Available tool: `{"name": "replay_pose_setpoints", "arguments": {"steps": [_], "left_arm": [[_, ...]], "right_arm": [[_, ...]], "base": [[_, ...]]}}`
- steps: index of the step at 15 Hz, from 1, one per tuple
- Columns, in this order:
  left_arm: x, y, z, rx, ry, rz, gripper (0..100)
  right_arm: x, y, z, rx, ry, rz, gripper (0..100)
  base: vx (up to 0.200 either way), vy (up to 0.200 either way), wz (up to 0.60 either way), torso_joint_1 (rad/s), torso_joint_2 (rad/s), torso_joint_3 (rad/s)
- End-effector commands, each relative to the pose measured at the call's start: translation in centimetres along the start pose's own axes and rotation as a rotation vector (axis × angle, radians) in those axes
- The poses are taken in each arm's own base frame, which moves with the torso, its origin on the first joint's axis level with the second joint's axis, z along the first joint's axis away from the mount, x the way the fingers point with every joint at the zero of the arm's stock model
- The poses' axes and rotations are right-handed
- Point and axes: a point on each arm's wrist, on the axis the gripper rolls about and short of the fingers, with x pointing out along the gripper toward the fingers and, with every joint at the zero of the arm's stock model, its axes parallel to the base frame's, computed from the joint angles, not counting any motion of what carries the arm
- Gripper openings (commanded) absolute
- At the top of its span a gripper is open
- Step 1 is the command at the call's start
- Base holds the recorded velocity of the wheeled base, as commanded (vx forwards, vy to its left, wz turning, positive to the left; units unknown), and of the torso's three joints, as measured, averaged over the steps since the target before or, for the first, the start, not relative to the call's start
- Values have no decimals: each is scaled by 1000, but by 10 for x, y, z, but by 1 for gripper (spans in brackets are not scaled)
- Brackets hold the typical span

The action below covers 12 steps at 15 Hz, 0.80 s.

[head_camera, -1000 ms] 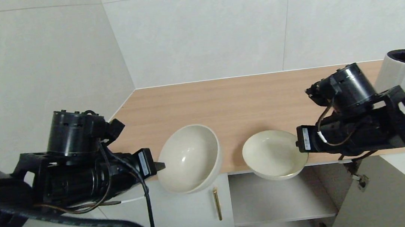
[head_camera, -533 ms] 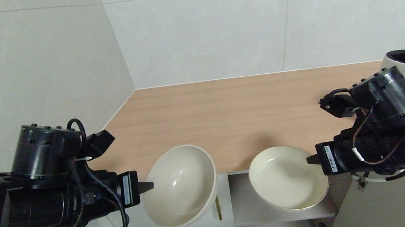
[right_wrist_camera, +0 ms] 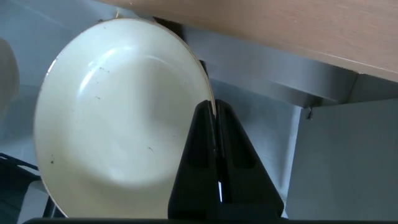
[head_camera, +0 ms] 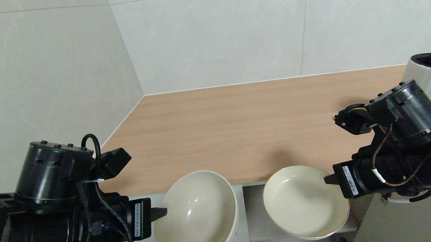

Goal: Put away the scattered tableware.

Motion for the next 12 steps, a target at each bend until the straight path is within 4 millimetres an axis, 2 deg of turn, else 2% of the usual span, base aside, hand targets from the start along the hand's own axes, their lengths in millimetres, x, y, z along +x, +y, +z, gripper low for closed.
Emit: {"name": "replay_pose_setpoints", "arguments": {"steps": [1,12], "left_arm": [[0,0,0,0,0,0,0],[2,0,-1,-1,10,2,0]], "right_arm": [[2,0,-1,-3,8,0,0],[6,1,-3,-6,25,-3,0]], "base": [[0,0,0,-71,163,105],[0,0,0,-176,450,269]]}}
